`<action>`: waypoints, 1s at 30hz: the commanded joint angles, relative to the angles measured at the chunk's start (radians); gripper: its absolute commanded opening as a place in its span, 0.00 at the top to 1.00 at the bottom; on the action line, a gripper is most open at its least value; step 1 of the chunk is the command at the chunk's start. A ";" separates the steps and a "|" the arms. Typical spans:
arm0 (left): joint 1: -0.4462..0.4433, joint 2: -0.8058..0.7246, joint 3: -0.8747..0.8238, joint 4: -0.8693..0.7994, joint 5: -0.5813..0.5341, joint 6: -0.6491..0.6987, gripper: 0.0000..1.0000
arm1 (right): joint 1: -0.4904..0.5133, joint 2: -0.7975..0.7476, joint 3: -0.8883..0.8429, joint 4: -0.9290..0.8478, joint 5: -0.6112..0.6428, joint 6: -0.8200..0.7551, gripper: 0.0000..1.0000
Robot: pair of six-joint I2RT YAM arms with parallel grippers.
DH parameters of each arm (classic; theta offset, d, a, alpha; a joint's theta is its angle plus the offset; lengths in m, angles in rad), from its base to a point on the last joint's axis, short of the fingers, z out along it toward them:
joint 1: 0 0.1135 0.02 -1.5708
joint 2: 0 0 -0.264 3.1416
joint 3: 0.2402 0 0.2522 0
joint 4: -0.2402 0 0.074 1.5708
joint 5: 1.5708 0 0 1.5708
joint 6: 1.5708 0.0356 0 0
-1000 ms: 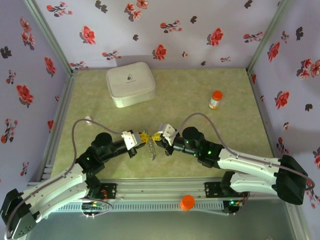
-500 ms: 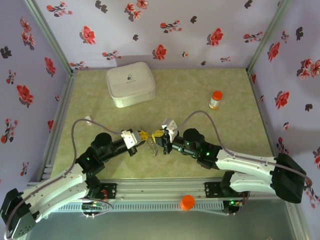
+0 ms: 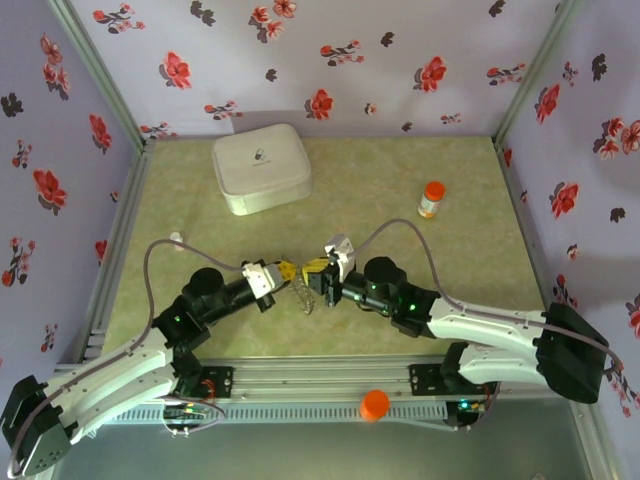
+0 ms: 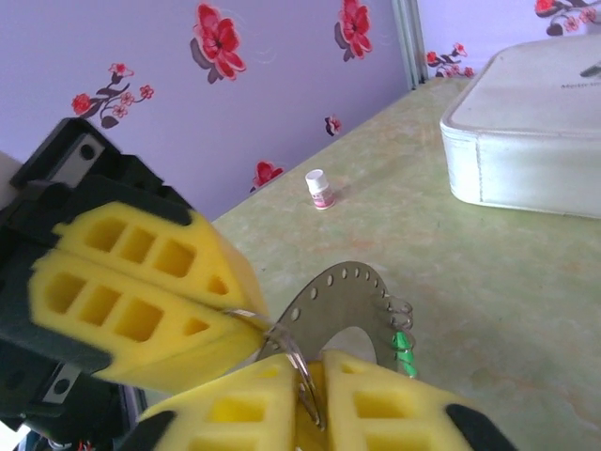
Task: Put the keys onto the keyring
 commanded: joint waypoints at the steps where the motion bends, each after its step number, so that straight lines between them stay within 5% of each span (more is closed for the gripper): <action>1: -0.013 -0.027 -0.001 0.088 0.036 0.011 1.00 | -0.009 -0.013 -0.010 -0.013 0.008 -0.005 0.75; 6: -0.013 -0.038 -0.019 0.073 0.030 0.003 1.00 | -0.054 -0.114 0.001 -0.134 -0.124 -0.136 0.58; 10: -0.013 -0.037 -0.020 0.080 0.036 -0.013 1.00 | -0.096 -0.199 0.043 -0.353 -0.252 -0.367 0.57; 15: -0.013 -0.028 -0.053 0.089 0.057 -0.020 1.00 | -0.115 -0.180 0.151 -0.576 -0.313 -0.563 0.60; 21: -0.013 -0.015 -0.052 0.083 0.097 -0.001 1.00 | -0.113 -0.101 0.234 -0.638 -0.347 -0.607 0.71; 30: -0.013 -0.006 -0.050 0.074 0.117 0.015 1.00 | -0.113 -0.026 0.294 -0.710 -0.376 -0.688 0.70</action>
